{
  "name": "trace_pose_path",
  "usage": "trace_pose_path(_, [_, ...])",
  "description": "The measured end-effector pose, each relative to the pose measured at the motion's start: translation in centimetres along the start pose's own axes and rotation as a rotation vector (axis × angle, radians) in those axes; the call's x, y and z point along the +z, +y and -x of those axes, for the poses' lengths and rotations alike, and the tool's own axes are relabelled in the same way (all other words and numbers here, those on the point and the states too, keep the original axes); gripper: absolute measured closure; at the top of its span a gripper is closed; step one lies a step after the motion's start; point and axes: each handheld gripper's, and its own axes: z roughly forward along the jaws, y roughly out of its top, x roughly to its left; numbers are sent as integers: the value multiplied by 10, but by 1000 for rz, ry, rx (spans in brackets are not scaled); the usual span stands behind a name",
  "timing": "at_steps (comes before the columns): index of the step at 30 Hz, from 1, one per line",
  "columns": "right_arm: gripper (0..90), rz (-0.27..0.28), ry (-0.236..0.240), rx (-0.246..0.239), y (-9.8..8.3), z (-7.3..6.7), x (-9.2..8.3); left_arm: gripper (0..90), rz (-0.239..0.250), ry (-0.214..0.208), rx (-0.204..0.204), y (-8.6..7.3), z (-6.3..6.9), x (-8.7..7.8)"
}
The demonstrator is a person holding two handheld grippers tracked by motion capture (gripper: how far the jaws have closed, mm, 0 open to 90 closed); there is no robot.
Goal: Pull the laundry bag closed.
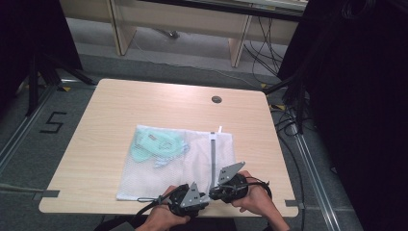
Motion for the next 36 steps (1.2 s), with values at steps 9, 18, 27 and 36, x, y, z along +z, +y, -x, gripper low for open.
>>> trace_pose_path(9, [865, -8, -5, 0, 0, 0, 2, 830, -18, -5, 71, 1, 0, 3])
trace_pose_path(18, [865, -18, 0, 13, -1, 1, 3, 882, -48, 3, 159, 3, 2, 2])
trace_pose_path(27, [865, -24, 4, 5, -2, 6, 5, 885, -52, -23, 161, 5, 2, 0])
trace_pose_path(36, [864, -49, 23, 17, -3, 9, 9, 888, -54, -54, 123, 5, 3, 1])
